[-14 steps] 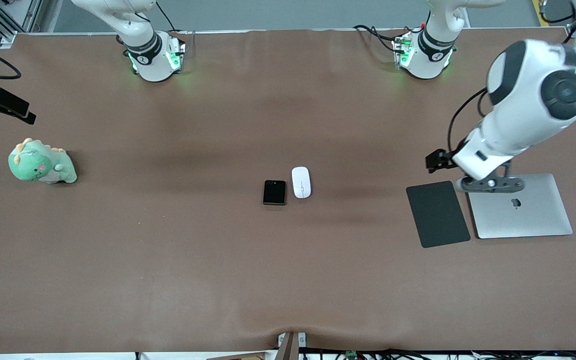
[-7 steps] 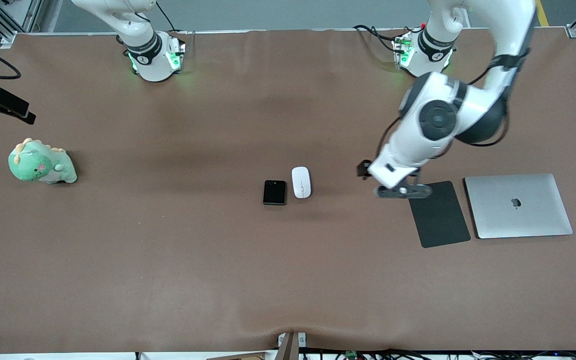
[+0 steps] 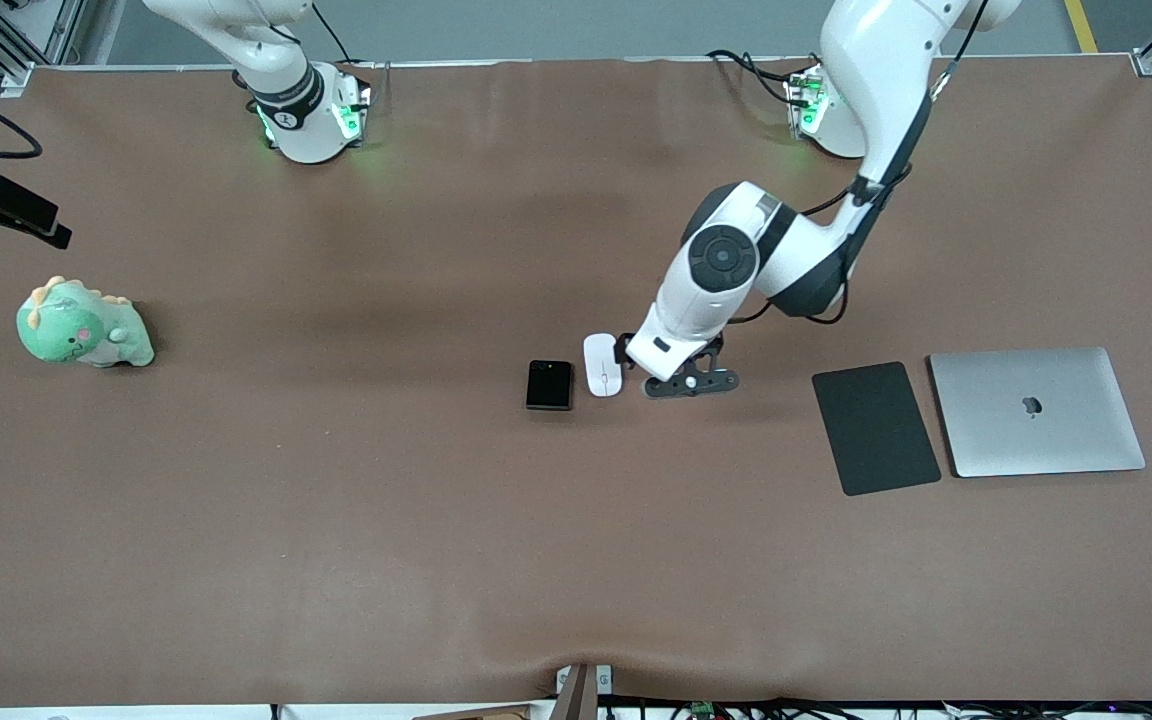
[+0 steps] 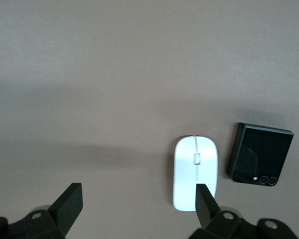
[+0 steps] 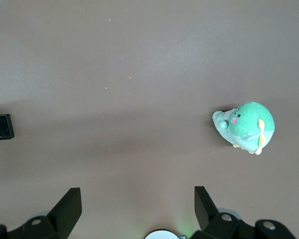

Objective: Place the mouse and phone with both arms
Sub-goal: 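Lower the left gripper and close it on the white mouse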

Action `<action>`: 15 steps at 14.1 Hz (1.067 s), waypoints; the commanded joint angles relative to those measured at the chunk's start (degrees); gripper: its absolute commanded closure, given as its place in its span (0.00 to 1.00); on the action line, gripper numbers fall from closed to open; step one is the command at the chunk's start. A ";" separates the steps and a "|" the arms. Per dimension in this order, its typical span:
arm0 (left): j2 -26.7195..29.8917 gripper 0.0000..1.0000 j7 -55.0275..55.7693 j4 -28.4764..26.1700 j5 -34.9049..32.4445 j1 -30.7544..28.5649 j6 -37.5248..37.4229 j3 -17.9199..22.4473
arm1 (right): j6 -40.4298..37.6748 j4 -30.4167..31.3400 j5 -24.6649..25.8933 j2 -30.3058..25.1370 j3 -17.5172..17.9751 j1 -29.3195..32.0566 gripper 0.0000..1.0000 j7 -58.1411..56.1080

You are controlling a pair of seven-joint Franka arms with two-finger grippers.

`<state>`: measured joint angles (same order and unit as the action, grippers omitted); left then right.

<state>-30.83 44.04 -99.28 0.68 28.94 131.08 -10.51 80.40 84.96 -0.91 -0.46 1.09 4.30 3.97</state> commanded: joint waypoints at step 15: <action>-15.31 0.11 12.83 13.14 -5.77 7.45 -0.04 1.19 | -0.42 -0.67 -0.06 0.90 1.02 0.44 0.00 -0.28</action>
<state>-44.77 54.93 -87.78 -3.64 35.43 131.14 -10.10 80.37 84.96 -0.91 0.01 1.53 4.30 3.97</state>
